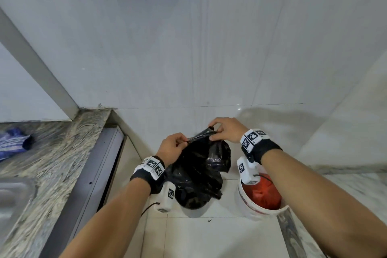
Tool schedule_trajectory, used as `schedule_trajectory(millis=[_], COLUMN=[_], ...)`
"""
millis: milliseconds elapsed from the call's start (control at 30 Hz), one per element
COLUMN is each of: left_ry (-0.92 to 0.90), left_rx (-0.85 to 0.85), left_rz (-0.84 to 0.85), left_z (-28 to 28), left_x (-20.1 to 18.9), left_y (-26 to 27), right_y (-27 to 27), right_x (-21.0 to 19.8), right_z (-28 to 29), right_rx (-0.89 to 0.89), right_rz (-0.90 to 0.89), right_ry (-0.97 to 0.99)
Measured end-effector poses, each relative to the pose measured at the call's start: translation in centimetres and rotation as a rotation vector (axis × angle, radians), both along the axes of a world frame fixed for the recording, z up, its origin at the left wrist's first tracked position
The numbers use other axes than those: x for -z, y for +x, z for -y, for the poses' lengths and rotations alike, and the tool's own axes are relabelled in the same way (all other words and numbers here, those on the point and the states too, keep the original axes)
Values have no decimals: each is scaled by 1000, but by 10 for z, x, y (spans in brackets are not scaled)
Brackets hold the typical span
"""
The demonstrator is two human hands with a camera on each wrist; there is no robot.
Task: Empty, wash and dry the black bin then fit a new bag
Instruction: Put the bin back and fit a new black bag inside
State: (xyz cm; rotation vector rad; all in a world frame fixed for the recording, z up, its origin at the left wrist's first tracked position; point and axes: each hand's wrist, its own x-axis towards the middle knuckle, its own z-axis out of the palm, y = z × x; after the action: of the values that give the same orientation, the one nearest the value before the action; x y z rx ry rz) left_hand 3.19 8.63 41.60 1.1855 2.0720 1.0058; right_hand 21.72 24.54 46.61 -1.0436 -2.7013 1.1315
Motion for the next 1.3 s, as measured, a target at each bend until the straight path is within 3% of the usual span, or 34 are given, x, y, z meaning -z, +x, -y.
schedule_trajectory(millis=[200, 333, 400, 500, 633, 767, 833, 967, 1100, 1200, 1300], left_ry=[91, -225, -323, -268, -22, 33, 34, 6, -120, -62, 52], left_rx=[-44, -151, -272, -332, -291, -136, -103, -208, -186, -221, -240], left_rz=[-98, -270, -196, 70, 471, 572, 597, 450, 196, 234, 385], left_z=[4, 24, 35, 37, 23, 14, 11, 16, 19, 9, 2], left_x=[-2, 29, 54, 79, 73, 53, 48, 53, 57, 49, 37], left_y=[-9, -8, -14, -27, -27, -24, -28, -61, -87, -83, -67], right_y=[-7, -10, -10, -9, -10, -20, -24, -8, 0, -8, -9], right_x=[6, 19, 22, 36, 69, 92, 97, 94, 87, 74, 74], right_z=[-3, -1, 0, -1, 6, 19, 21, 9, 0, 1, 3], right_rx=[-7, 105, 112, 143, 324, 314, 294, 519, 410, 388, 377], right_rz=[-121, -223, -246, -222, -115, -44, 38, 161, 213, 182, 51], right_ry=[56, -33, -85, -150, -181, -98, -6, 159, 122, 25, -82])
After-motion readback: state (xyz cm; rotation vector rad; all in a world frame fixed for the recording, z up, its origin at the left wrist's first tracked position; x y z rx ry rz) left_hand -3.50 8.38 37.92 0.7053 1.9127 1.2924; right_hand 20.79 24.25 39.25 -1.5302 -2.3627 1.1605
